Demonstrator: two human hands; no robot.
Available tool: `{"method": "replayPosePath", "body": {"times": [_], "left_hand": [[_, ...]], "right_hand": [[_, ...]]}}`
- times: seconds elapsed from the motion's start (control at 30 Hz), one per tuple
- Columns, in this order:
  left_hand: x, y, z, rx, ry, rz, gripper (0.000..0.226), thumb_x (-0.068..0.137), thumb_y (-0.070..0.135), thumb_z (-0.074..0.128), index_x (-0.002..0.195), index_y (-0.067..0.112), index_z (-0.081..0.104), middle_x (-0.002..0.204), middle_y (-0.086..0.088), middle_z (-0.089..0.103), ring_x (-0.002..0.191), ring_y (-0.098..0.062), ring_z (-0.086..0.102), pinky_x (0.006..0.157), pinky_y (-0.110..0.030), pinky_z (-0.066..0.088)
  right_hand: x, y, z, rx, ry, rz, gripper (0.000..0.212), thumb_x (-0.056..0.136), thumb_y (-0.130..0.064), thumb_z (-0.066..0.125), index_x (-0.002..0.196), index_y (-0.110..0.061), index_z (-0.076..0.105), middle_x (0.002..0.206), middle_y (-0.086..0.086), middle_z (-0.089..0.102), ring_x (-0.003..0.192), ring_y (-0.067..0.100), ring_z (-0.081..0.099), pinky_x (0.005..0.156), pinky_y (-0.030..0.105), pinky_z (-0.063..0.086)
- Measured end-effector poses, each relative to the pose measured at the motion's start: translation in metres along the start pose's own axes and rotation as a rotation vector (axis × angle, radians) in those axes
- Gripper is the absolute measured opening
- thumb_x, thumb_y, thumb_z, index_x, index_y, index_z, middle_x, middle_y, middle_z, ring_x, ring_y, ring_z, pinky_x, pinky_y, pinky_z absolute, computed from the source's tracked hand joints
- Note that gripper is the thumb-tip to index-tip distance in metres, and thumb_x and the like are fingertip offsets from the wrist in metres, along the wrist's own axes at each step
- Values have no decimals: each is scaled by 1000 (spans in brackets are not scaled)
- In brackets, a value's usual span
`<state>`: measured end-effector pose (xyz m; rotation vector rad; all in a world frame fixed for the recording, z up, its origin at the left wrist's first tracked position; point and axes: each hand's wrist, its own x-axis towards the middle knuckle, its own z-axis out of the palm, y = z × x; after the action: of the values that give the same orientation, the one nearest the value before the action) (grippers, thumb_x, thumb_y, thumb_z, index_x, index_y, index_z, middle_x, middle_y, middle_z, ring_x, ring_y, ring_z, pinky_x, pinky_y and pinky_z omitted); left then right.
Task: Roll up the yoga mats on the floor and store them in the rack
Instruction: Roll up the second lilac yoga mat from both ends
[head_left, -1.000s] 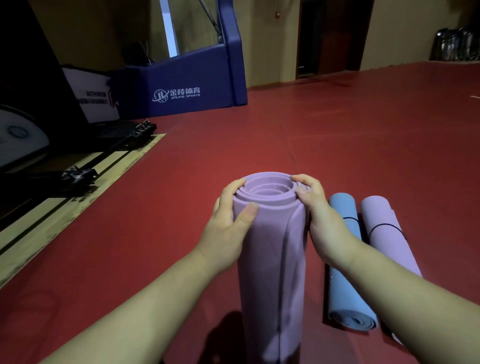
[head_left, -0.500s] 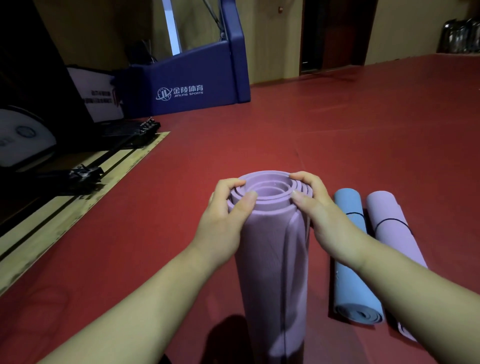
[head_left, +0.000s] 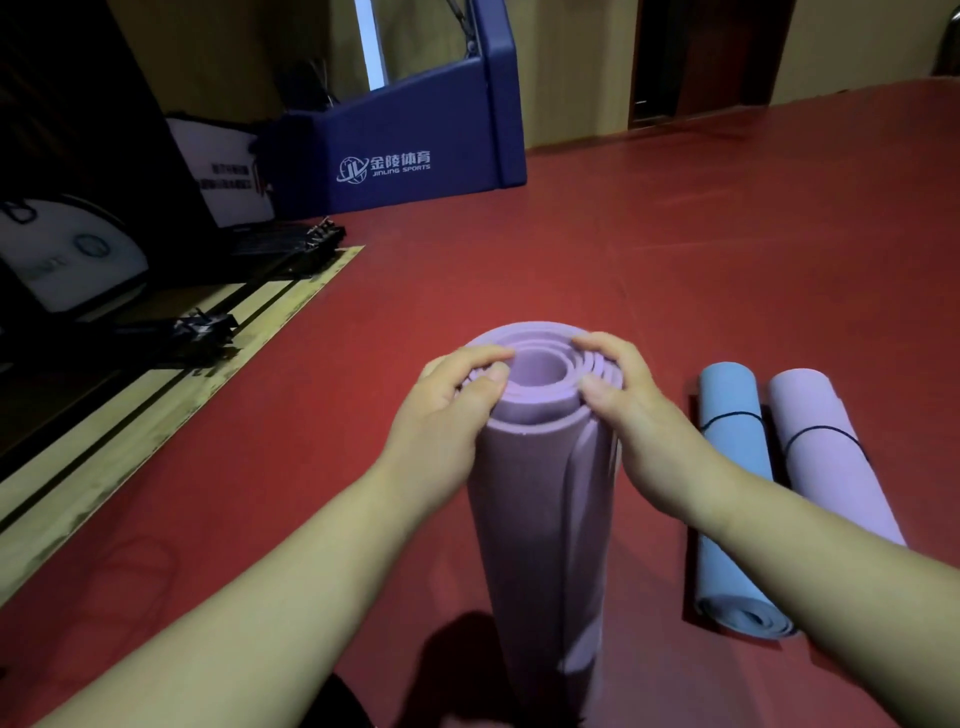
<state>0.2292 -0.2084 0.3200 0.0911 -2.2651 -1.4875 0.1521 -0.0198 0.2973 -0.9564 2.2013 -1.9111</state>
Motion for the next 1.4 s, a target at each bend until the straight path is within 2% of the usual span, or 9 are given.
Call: {"method": "replayPosePath", "body": {"times": [0.17,0.27,0.4,0.53,0.6,0.77,1.17,1.3,1.4], "left_hand": [[1,-3,-6,-37,-10,-69,28,83,47,57,103,38,75,109,11,67,90,-5,56,80,-30,39],[1,-3,-11,-8,4,-33,26,84,42,57,99,35,77,114,12,68,104,-3,59,88,-26,42],[3,1,-19,89,11,46,23,101,23,58,102,39,74,144,15,47,138,10,35,100,2,26],[1,0,-19,125,-15,234,35,101,12,50,117,39,66,123,21,67,132,4,49,113,-22,35],[0,-2,-16,173,-67,258,31,103,24,44,119,43,63,107,23,72,136,-1,46,116,-25,32],[1,-5,-27,366,-255,388,33,94,52,48,124,48,61,120,15,64,139,15,27,120,-19,19],[4,-8,-9,332,-69,352,27,90,51,59,114,45,69,109,22,67,138,-4,41,112,-13,27],[5,-3,-14,271,-160,292,21,83,54,57,100,49,68,107,26,67,139,2,38,107,-8,27],[2,-2,-21,203,-192,278,24,79,53,59,95,39,70,113,17,68,137,3,40,104,-11,31]], "right_hand": [[-2,1,-2,-32,-69,6,60,74,-70,53,130,-54,42,137,-45,41,129,-24,37,100,0,29],[-7,0,-17,-184,-182,-68,76,73,-68,71,141,-57,39,154,-29,35,144,-8,32,111,22,36],[-11,-2,-35,-443,-176,-131,89,73,-63,82,150,-50,39,161,-24,25,149,-4,24,110,35,44],[-15,-3,-36,-510,-64,-237,85,67,-66,77,144,-42,52,161,-25,28,147,-2,31,102,26,45],[-16,-5,-37,-547,-4,-289,81,67,-66,76,139,-34,59,156,-21,38,143,-4,35,102,22,43],[-18,-17,-45,-622,17,-439,48,71,-36,90,114,-24,72,121,-10,62,104,1,59,86,8,38],[-5,-32,-46,-506,-62,-407,37,73,-17,93,105,-27,77,84,-9,69,74,17,64,74,37,53],[8,-33,-46,-572,-95,-422,41,70,-26,95,105,-33,74,96,-12,67,94,10,59,90,34,48],[18,-39,-50,-645,-200,-372,58,66,-55,85,119,-41,68,129,-14,59,125,7,50,106,13,33]]}}
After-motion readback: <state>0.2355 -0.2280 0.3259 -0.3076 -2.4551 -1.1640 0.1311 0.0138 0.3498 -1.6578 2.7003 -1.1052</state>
